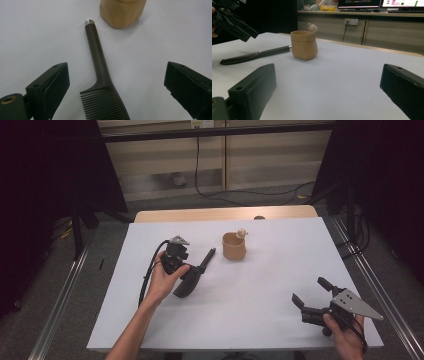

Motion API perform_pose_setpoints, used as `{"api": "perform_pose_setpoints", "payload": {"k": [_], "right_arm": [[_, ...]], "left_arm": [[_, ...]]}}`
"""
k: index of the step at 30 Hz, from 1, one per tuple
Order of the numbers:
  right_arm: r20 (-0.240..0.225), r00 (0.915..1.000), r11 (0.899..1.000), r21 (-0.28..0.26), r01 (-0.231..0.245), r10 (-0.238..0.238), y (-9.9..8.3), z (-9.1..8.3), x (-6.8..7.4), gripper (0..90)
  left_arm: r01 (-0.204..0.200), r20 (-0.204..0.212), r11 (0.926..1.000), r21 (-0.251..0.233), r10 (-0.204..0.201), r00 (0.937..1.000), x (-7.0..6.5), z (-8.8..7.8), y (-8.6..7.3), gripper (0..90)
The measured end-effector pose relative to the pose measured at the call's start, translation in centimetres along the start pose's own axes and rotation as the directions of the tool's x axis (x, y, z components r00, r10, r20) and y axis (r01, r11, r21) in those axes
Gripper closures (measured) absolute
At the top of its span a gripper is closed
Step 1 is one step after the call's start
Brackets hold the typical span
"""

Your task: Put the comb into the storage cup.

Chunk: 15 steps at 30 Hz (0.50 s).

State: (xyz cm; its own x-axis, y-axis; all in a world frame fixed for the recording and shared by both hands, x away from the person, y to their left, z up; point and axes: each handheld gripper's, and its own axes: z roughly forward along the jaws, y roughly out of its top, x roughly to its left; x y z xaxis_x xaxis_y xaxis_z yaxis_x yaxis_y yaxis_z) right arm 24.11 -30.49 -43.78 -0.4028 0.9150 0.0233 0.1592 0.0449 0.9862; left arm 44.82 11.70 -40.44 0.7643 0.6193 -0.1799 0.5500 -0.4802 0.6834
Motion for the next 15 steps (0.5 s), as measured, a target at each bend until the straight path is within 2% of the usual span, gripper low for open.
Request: {"api": "perform_pose_setpoints", "payload": {"k": [4, 6, 7, 8, 10, 12, 14, 15], "right_arm": [[0.001, 1.0000, 1.000, 0.000, 0.001, -0.001, 0.0, 0.0, 0.0, 0.0], [0.001, 1.0000, 1.000, -0.001, 0.002, -0.002, 0.0, 0.0, 0.0, 0.0], [0.001, 1.0000, 1.000, -0.001, 0.002, -0.002, 0.0, 0.0, 0.0, 0.0], [0.001, 1.0000, 1.000, -0.001, 0.001, -0.001, 0.0, 0.0, 0.1, 0.0], [0.000, 1.0000, 1.000, 0.000, 0.001, -0.001, 0.0, 0.0, 0.0, 0.0], [0.000, 1.0000, 1.000, 0.001, 0.002, -0.002, 0.0, 0.0, 0.0, 0.0], [-0.003, 1.0000, 1.000, 0.003, 0.003, -0.003, 0.0, 0.0, 0.0, 0.0], [-0.002, 1.0000, 1.000, 0.003, 0.006, -0.006, 0.0, 0.0, 0.0, 0.0]], "left_arm": [[0.011, 0.014, 0.9991, 0.040, -0.011, 0.9998, 0.3, 1.1, -0.1, 6.5], [0.007, -0.008, 0.9992, 0.040, -0.007, 0.9999, 0.2, 1.4, -0.1, 7.1], [-0.012, -0.024, 0.9986, 0.052, 0.013, 0.9996, 0.1, 1.5, 0.1, 7.1], [-0.013, -0.033, 0.9980, 0.062, 0.015, 0.9994, 0.2, 1.6, 0.3, 7.3], [0.005, -0.018, 0.9984, 0.056, -0.004, 0.9998, 0.3, 1.8, 0.5, 7.9], [0.023, -0.021, 0.9978, 0.062, -0.022, 0.9995, 0.4, 2.1, 0.7, 8.4], [0.023, -0.010, 0.9953, 0.094, -0.022, 0.9997, 0.6, 2.3, 0.9, 8.4], [0.037, -0.010, 0.9943, 0.100, -0.036, 0.9993, 0.6, 2.5, 0.9, 8.5]]}}
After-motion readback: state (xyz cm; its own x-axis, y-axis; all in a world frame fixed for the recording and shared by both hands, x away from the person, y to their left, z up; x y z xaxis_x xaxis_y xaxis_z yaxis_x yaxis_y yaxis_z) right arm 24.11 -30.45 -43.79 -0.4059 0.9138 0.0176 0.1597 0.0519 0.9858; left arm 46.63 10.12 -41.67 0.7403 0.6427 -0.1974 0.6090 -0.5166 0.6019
